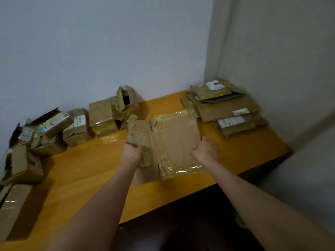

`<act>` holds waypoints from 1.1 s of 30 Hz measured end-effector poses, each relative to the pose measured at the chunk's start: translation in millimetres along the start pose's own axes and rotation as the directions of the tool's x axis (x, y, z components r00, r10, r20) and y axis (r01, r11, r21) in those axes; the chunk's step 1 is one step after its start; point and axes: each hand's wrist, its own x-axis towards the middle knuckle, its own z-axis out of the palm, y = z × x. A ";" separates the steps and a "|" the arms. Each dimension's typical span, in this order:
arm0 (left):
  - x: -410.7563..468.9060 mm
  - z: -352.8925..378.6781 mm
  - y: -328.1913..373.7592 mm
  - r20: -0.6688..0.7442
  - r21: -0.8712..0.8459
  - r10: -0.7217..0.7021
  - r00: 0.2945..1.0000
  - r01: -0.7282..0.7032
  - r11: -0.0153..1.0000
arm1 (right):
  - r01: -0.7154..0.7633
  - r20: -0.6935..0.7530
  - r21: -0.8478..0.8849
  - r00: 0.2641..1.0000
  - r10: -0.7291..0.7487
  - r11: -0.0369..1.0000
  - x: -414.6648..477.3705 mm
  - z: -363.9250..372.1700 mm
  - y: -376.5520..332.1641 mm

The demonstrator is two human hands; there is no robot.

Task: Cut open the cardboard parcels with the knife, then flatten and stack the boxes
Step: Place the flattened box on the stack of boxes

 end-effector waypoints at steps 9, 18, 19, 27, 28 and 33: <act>-35.5 108.5 102.8 0.072 0.044 0.098 0.993 -0.101 0.994 | -0.079 -0.107 -0.033 0.991 0.075 0.996 71.1 -110.5 72.1; 26.5 196.3 214.6 0.112 -0.103 0.170 0.979 -0.159 0.982 | -0.131 -0.253 -0.048 0.961 0.115 0.990 209.7 -184.1 73.5; 37.2 205.8 227.9 0.124 -0.131 0.172 0.977 -0.155 0.979 | -0.130 -0.261 -0.051 0.959 0.112 0.990 226.5 -191.4 71.2; 93.4 267.4 310.4 0.134 -0.190 0.129 0.982 -0.103 0.976 | -0.014 -0.261 -0.241 0.964 -0.051 0.970 305.6 -220.9 50.8; 96.8 274.9 314.9 0.125 -0.197 0.106 0.987 -0.080 0.977 | 0.035 -0.226 -0.275 0.969 -0.101 0.961 310.3 -217.9 50.1; 113.3 296.2 328.8 0.051 -0.237 0.004 0.999 0.008 0.971 | 0.295 0.090 -0.430 0.954 -0.284 0.853 328.1 -197.6 49.5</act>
